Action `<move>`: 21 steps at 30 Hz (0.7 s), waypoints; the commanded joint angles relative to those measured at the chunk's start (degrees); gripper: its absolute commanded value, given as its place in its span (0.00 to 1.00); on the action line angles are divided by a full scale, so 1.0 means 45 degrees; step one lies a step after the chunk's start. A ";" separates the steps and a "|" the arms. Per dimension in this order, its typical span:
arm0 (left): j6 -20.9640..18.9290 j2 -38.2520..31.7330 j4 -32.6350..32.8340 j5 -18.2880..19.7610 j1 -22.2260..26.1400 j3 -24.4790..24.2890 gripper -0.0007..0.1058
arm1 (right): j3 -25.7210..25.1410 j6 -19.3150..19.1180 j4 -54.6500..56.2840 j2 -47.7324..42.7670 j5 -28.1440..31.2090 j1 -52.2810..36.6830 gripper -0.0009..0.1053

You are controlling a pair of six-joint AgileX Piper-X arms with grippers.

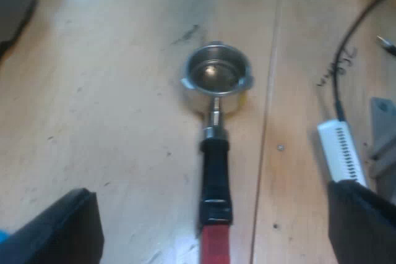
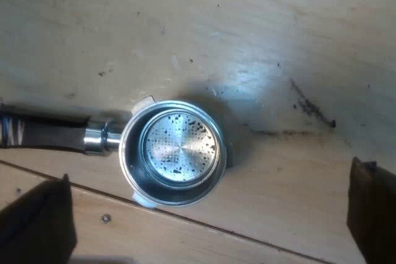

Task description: Put the handle in the coffee machine

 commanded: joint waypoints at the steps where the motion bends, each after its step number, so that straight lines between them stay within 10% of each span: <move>1: -0.0031 -0.0008 0.0026 0.0060 -0.0193 -0.0081 0.73 | -0.0094 0.0323 -0.0400 0.0714 -0.0239 0.0101 0.93; 21: -0.0031 -0.0008 -0.0153 0.0033 -0.0192 0.0528 0.73 | -0.0094 0.1055 -0.1666 0.3466 -0.0687 0.0114 0.93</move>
